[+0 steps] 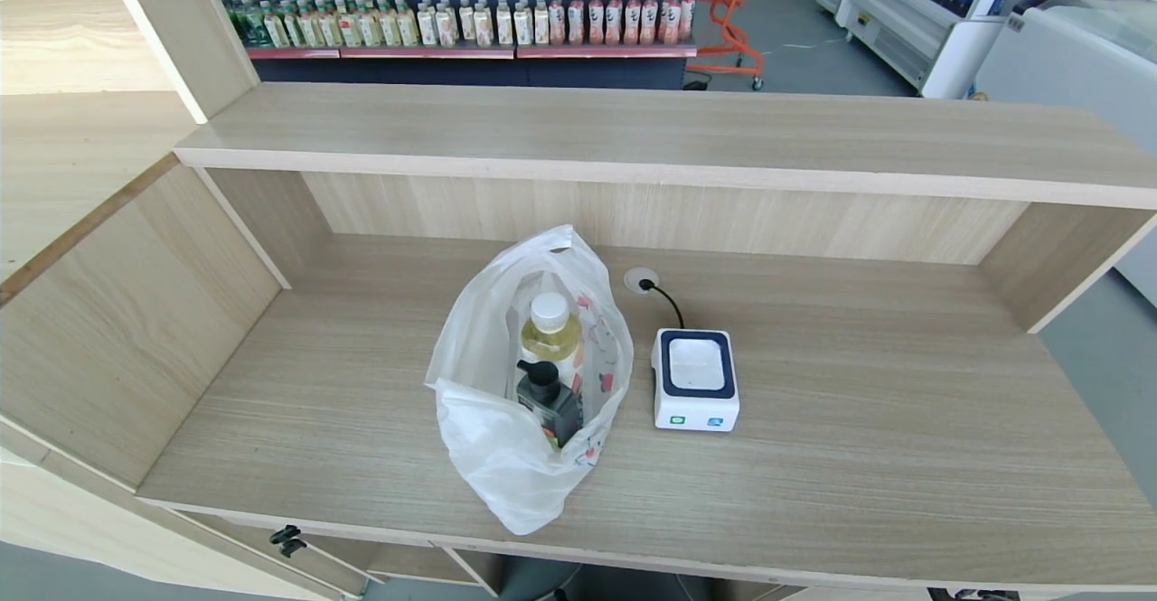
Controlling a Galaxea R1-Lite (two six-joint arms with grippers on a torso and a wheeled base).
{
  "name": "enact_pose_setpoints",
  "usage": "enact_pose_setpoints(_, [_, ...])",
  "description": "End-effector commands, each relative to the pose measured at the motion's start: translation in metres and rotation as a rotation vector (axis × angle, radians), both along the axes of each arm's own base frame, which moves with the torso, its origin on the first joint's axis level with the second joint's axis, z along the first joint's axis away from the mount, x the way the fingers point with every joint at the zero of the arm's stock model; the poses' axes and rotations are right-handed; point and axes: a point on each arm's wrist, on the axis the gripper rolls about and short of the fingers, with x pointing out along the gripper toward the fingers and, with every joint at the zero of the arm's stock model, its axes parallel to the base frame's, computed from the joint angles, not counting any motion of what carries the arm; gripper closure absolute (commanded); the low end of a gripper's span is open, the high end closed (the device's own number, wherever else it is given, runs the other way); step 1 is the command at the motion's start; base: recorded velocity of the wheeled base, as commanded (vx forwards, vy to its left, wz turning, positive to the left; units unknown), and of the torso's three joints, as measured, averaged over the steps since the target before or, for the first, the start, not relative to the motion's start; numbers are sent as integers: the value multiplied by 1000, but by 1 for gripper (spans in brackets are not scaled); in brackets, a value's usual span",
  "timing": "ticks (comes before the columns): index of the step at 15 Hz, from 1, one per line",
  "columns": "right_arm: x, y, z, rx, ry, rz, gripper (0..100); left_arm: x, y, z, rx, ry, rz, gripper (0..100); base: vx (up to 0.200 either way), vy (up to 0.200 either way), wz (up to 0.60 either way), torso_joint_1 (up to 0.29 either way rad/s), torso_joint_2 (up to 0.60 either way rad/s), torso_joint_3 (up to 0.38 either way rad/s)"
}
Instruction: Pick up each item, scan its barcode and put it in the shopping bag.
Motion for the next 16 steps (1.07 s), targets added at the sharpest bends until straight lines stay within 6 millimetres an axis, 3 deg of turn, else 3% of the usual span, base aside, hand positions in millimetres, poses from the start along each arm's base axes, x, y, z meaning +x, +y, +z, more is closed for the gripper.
enact_pose_setpoints(1, [0, 0, 0, 0, 2, 1, 100, 0, 0, 0, 0, -1, 1, 0, 0, 0, 0, 0, 0, 0])
enact_pose_setpoints(16, [0, 0, 0, 0, 2, 1, 100, 0, 0, 0, 0, 0, 1, 0, 0, 0, 0, 0, 0, 0])
